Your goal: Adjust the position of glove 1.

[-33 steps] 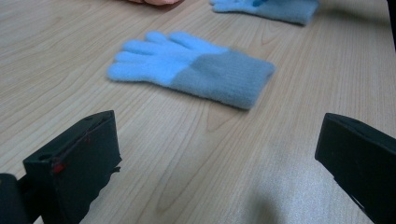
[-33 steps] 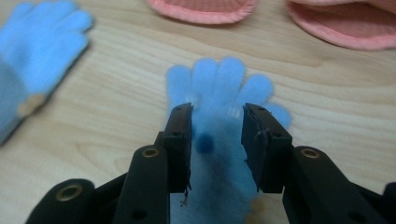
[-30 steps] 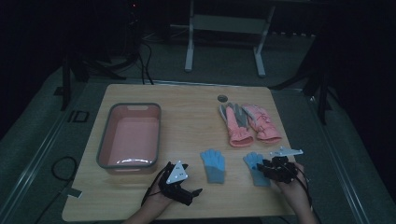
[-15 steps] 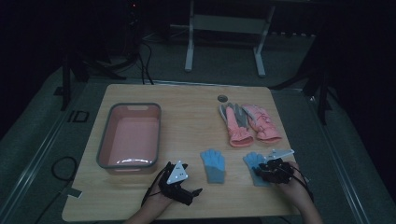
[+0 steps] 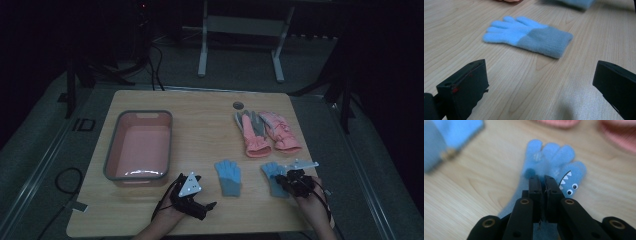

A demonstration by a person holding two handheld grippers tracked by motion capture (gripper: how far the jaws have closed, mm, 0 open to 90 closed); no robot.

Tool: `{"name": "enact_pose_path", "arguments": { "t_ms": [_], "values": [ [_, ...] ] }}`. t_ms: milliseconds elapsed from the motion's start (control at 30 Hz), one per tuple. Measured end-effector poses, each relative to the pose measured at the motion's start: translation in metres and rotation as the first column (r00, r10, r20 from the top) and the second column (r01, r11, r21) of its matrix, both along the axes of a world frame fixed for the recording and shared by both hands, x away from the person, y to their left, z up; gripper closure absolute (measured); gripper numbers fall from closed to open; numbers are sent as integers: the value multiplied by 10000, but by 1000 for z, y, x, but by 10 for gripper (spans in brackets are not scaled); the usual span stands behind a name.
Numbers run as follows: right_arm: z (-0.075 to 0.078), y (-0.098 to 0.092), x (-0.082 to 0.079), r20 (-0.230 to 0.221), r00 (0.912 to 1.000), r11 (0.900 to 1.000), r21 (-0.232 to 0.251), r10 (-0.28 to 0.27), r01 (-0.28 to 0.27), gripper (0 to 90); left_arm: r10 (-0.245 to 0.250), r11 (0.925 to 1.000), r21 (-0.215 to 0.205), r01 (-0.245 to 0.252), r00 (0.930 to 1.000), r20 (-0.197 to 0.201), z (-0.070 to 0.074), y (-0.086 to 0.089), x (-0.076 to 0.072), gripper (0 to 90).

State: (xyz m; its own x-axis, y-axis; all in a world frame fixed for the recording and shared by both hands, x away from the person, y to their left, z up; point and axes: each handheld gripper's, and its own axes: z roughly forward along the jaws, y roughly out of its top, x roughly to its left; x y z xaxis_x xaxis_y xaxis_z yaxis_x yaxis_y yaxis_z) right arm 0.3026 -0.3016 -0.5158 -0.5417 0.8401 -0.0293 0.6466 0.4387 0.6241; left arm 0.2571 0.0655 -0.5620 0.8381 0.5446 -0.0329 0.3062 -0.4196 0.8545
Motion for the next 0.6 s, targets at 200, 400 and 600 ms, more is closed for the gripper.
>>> {"name": "enact_pose_path", "arguments": {
  "t_ms": [200, 400, 600],
  "values": [
    [36, 16, -3, 565, 9982, 9994, 293, -188, 172, 858, -3, 10000, -2, 3, 10000, 5, 0, 0, 0, 1],
    [62, 41, -5, 832, 9965, 9989, 476, -21, -19, 859, -22, 10000, 21, 22, 10000, 35, 0, 0, 0, 1],
    [71, 70, -3, 715, 9971, 9970, 703, 261, -311, 859, -56, 10000, 37, 55, 9999, 83, 0, -1, -1, 0]
  ]
}}
